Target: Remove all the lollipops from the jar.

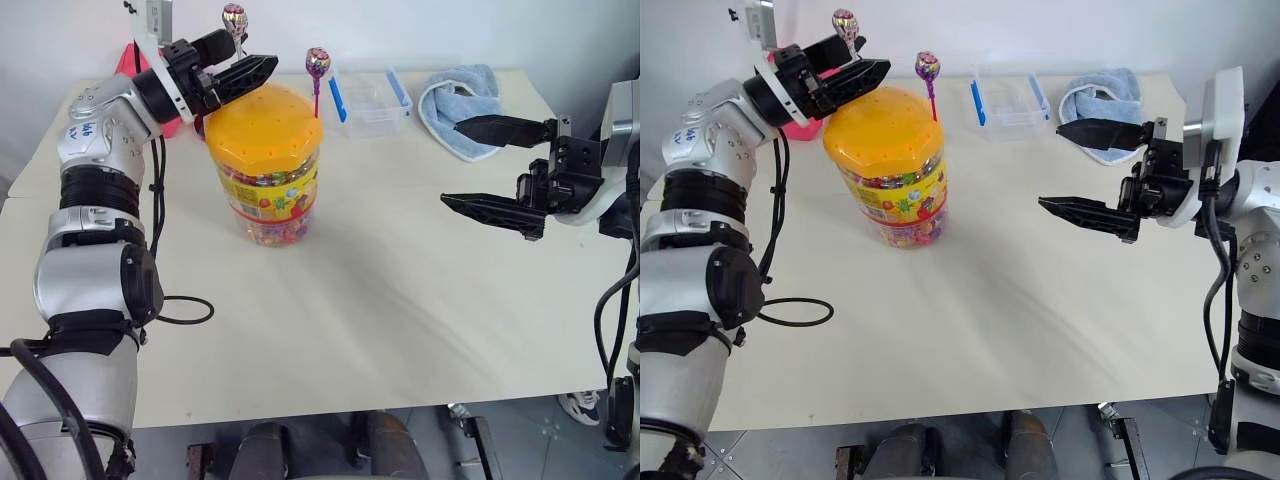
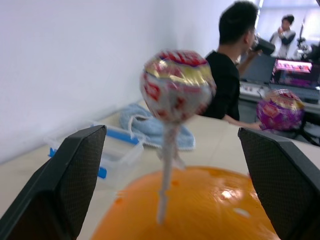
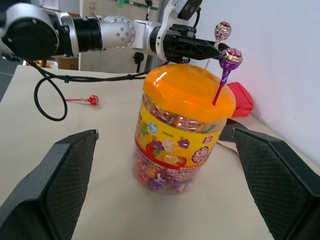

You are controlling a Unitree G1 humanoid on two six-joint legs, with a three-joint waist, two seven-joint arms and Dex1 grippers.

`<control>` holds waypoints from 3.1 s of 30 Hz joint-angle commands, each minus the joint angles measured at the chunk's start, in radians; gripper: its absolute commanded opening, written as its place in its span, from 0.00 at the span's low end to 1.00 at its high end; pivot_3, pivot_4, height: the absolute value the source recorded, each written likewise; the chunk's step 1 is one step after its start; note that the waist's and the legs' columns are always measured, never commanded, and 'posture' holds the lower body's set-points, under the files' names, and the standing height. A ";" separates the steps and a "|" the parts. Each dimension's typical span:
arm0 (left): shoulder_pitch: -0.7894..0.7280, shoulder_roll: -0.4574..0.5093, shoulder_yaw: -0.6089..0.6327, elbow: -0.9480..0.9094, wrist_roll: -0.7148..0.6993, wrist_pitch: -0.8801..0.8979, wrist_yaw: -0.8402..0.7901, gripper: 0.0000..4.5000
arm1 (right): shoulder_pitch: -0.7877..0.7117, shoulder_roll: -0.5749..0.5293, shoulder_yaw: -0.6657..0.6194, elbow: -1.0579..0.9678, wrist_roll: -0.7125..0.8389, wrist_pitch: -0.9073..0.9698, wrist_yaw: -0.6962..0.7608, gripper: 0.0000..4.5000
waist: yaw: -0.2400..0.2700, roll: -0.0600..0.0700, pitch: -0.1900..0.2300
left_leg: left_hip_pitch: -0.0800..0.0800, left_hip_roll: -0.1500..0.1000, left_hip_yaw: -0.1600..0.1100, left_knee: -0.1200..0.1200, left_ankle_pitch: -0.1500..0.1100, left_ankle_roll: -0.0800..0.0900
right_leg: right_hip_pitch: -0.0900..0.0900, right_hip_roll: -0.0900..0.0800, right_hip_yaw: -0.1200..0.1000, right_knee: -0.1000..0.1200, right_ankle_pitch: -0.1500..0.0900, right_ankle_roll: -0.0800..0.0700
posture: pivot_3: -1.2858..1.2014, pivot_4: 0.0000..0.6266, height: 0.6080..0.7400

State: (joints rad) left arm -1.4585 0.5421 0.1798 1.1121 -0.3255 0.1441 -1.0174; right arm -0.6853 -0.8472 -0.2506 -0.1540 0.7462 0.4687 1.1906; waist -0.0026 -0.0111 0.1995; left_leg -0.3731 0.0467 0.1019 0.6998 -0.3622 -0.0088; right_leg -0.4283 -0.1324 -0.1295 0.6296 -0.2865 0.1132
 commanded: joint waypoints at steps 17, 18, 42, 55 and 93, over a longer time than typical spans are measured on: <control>-0.158 0.022 0.032 0.080 0.061 -0.027 -0.015 0.00 | -0.001 -0.002 -0.057 -0.020 0.020 -0.019 -0.105 1.00 | 0.002 0.000 0.000 | 0.000 0.000 0.000 0.000 0.000 0.000 | 0.000 0.000 0.000 0.000 0.000 0.000 | 0.52 0.24 1.00; -0.168 0.024 0.037 0.081 0.061 -0.036 0.002 0.00 | -0.005 -0.002 -0.055 -0.017 0.019 -0.020 -0.103 1.00 | 0.002 0.000 0.000 | 0.000 0.000 0.000 0.000 0.000 0.000 | 0.000 0.000 0.000 0.000 0.000 0.000 | 0.52 0.24 1.00; 0.619 0.513 -0.103 -1.002 0.074 1.205 0.106 0.00 | -0.147 0.047 0.052 0.147 -0.031 -0.053 0.022 1.00 | -0.025 -0.001 0.001 | 0.000 0.000 -0.001 0.000 0.000 0.000 | -0.001 0.000 0.002 0.000 0.000 0.000 | 0.52 0.24 1.00; 1.062 0.594 0.032 -1.294 -0.014 1.470 0.242 0.00 | -0.155 0.059 0.055 0.163 -0.042 -0.045 0.047 1.00 | 0.001 -0.001 0.001 | 0.001 0.001 0.001 0.001 0.000 0.000 | -0.001 0.000 0.005 0.002 0.000 0.000 | 0.52 0.24 1.00; 0.857 0.625 0.332 -1.285 -0.316 0.955 0.203 0.99 | -0.221 0.039 0.086 0.292 -0.176 -0.093 0.008 1.00 | 0.000 -0.002 0.001 | 0.002 0.001 0.007 0.000 0.000 0.000 | -0.005 0.000 0.011 0.005 0.000 -0.001 | 0.52 0.24 1.00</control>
State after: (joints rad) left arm -0.6104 1.1783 0.4395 -0.1812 -0.6486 1.2165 -0.7833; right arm -0.8815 -0.8023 -0.1564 0.1353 0.5899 0.3896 1.2237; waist -0.0031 -0.0127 0.2002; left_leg -0.3707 0.0474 0.1097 0.7003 -0.3625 -0.0089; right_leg -0.4334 -0.1322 -0.1187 0.6347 -0.2860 0.1125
